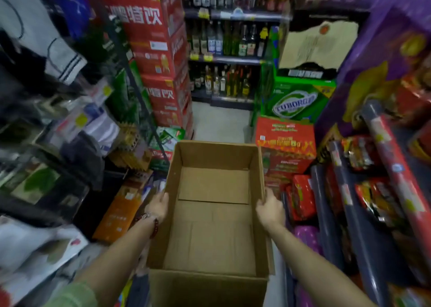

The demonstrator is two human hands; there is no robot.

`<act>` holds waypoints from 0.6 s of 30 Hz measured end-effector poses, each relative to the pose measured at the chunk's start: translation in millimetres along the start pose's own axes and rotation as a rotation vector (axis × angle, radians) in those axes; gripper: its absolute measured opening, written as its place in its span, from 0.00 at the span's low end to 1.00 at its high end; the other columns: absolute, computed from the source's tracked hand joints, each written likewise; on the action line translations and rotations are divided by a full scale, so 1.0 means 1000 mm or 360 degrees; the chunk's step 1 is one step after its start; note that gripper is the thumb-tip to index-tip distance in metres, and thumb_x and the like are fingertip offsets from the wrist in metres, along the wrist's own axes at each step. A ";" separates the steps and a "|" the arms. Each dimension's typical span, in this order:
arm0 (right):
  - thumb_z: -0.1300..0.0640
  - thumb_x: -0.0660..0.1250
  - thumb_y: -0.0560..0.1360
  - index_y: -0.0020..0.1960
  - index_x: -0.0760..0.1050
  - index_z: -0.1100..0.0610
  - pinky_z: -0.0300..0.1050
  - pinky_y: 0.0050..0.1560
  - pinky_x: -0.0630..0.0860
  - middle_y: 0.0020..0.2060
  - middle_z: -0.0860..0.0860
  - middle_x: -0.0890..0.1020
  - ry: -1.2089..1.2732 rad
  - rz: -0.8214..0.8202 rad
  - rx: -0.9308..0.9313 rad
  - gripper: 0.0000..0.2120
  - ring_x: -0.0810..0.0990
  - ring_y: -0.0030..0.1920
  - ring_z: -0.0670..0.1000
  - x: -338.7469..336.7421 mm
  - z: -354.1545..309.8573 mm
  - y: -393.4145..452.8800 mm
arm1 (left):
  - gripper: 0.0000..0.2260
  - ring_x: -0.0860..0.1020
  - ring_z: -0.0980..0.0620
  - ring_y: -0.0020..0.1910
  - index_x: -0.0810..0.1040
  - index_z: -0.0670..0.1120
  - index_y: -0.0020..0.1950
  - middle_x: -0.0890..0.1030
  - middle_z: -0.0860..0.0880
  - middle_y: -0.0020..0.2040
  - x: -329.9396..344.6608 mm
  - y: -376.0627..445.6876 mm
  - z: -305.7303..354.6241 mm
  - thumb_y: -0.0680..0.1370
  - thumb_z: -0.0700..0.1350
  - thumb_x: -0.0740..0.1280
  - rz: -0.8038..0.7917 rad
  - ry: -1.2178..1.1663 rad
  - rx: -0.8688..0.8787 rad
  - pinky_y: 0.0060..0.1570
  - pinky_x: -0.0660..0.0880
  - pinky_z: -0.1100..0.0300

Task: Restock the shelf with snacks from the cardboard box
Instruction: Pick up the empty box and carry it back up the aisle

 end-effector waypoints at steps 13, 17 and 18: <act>0.58 0.60 0.78 0.71 0.63 0.52 0.50 0.51 0.77 0.53 0.57 0.80 0.0005 -0.0040 0.0080 0.22 0.81 0.52 0.58 0.016 -0.120 0.214 | 0.22 0.61 0.41 0.73 0.59 0.46 0.76 0.62 0.42 0.75 -0.035 0.218 0.127 0.83 0.51 0.50 -0.0015 -0.0178 -0.0087 0.70 0.57 0.54; 0.60 0.61 0.77 0.71 0.62 0.53 0.56 0.53 0.79 0.52 0.56 0.79 0.0071 -0.0049 0.0214 0.24 0.80 0.52 0.57 0.032 -0.143 0.278 | 0.31 0.65 0.41 0.72 0.63 0.43 0.74 0.65 0.41 0.74 -0.038 0.293 0.156 0.78 0.62 0.55 -0.0160 -0.0237 -0.0120 0.68 0.62 0.53; 0.60 0.62 0.76 0.72 0.62 0.53 0.58 0.54 0.79 0.53 0.57 0.79 0.0097 -0.0065 0.0235 0.25 0.80 0.53 0.58 0.035 -0.149 0.291 | 0.28 0.65 0.41 0.72 0.63 0.42 0.74 0.65 0.41 0.74 -0.038 0.309 0.162 0.79 0.58 0.56 -0.0199 -0.0266 -0.0164 0.68 0.63 0.53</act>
Point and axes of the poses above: each hand's wrist, its own y-axis towards the middle knuckle, its own x-axis out of the palm, z = x × y, the point moved 2 cm from there along y, towards the middle knuckle
